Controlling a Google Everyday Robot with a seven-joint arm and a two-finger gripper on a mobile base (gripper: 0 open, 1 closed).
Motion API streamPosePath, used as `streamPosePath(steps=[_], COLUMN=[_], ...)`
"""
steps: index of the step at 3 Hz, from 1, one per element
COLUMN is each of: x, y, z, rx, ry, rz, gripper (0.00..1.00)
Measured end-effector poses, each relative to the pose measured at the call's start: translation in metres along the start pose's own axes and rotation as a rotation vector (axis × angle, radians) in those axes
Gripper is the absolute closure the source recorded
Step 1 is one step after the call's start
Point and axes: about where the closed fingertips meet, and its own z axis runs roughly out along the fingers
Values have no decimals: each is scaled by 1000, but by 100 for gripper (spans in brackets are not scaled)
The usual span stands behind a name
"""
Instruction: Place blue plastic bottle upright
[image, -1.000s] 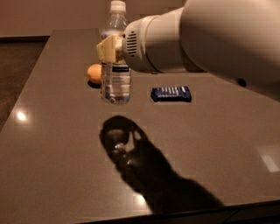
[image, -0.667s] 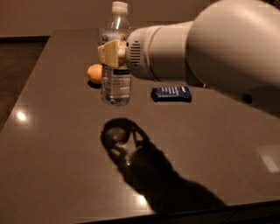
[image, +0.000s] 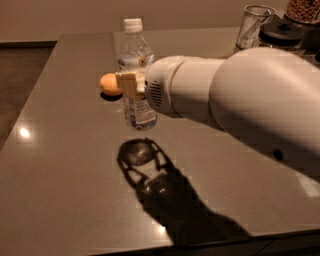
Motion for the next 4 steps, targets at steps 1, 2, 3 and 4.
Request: streamPosePath(steps=[1, 2, 3, 4], x=[-12, -26, -38, -47], y=[9, 16, 20, 24], z=[-3, 0, -1, -3], rx=[-18, 20, 60, 93], ry=[8, 15, 27, 62], rz=[-85, -157, -219, -237], gripper=[100, 100, 100, 100])
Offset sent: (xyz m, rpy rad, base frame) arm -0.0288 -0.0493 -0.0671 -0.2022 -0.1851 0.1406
